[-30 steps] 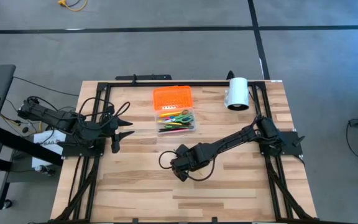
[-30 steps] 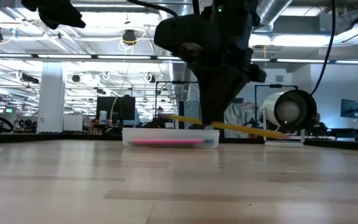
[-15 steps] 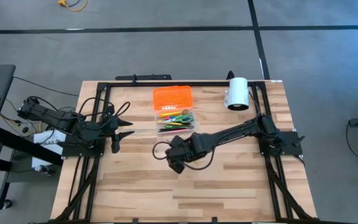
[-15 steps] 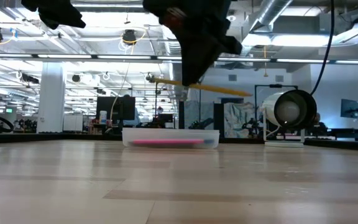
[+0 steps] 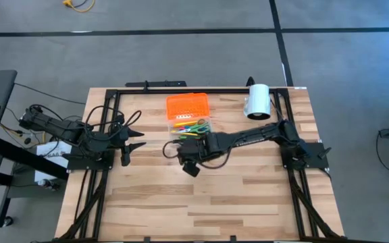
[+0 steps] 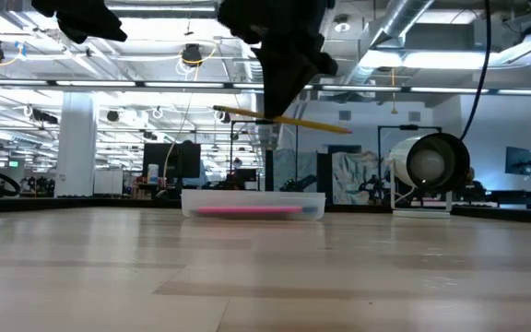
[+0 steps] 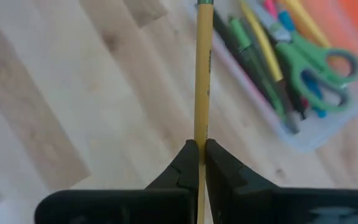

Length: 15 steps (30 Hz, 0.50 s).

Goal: Pick & place school supplies into a supply box
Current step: Put the yellow pencil into the supply box

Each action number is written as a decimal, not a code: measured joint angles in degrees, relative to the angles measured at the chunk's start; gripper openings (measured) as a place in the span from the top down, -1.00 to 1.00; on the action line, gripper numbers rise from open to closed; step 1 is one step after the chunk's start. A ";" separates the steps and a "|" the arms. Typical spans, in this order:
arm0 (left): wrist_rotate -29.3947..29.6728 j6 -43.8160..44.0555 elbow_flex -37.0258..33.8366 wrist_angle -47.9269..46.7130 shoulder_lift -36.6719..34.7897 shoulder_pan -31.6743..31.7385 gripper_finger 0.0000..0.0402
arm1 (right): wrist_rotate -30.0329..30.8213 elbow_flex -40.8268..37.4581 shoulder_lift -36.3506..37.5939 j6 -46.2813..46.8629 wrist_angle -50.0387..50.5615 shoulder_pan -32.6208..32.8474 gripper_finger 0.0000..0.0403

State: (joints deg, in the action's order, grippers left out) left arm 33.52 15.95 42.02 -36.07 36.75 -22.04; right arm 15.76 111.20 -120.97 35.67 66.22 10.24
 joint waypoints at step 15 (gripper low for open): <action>0.10 0.92 0.00 0.00 0.00 0.00 0.24 | 0.07 0.00 -0.02 -19.06 -9.10 -13.50 1.00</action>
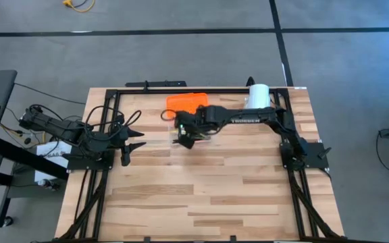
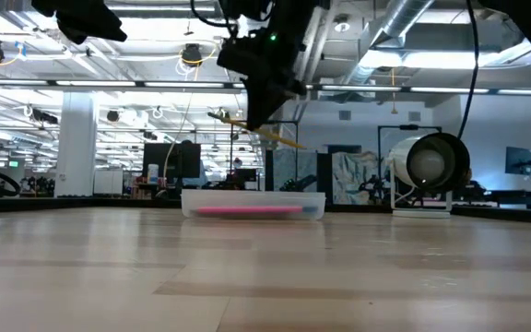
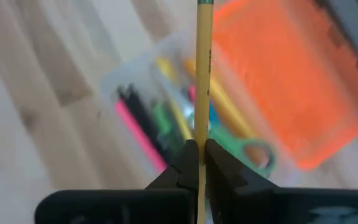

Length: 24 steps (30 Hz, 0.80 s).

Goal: Pick & place school supplies into a supply box
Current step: Put the yellow pencil into the supply box

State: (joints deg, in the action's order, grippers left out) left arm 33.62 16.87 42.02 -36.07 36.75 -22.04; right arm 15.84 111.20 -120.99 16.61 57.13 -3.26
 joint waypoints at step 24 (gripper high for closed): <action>0.27 1.39 0.00 -0.30 -0.01 0.00 0.24 | -3.66 -0.08 -8.69 -16.06 -6.24 -4.28 1.00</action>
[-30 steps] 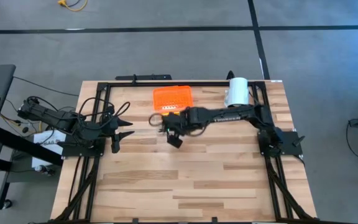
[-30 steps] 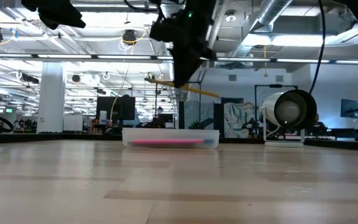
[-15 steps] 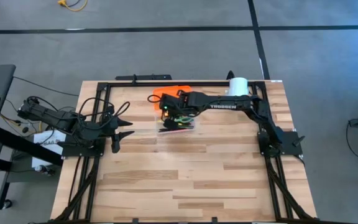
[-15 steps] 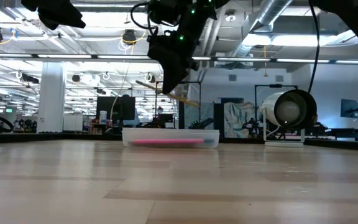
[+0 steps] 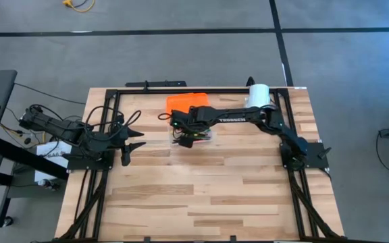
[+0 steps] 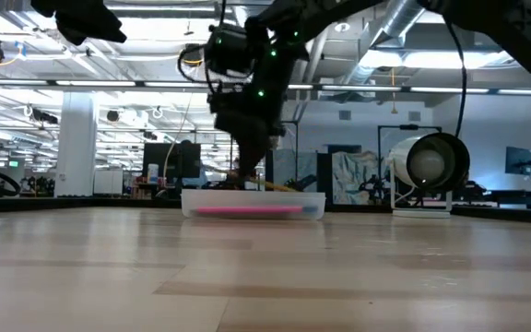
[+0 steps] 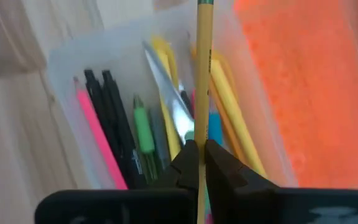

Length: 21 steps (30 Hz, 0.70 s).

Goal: Pick & place school supplies into a supply box
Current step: Put the yellow pencil into the supply box

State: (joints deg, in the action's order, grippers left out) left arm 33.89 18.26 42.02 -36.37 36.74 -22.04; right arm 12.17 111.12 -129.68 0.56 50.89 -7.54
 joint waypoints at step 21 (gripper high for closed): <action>1.01 -0.59 0.00 -0.23 0.01 0.00 0.24 | -2.27 0.02 -2.48 -4.24 3.58 -0.17 1.00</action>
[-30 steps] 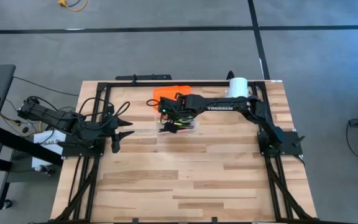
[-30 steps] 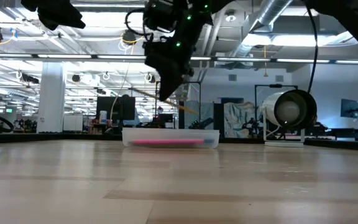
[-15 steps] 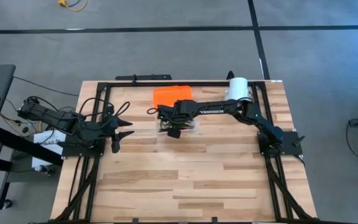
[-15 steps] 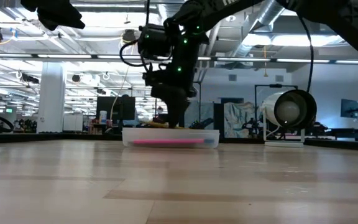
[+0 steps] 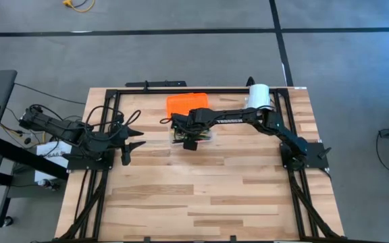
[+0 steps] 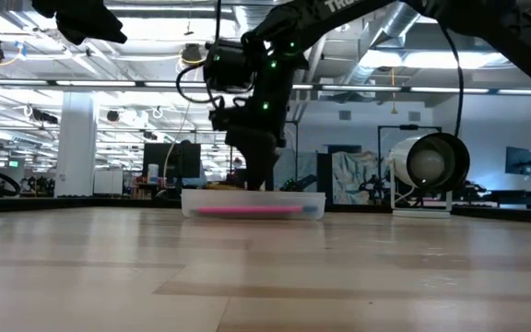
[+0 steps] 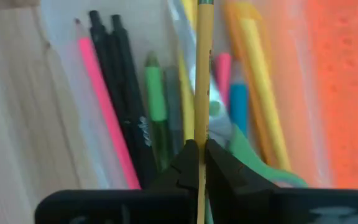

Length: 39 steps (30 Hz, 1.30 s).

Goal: Pick & place school supplies into a supply box
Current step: Put the yellow pencil into the supply box

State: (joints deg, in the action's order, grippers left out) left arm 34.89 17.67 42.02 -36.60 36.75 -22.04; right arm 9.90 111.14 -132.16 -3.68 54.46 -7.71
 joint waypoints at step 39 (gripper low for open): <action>-0.05 -2.02 0.00 0.09 0.00 0.00 0.24 | -6.20 0.01 -2.08 3.51 8.66 17.65 1.00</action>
State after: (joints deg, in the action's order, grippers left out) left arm 34.84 15.65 42.02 -36.51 36.75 -22.04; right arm 3.71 111.15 -134.23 -0.18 63.12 9.94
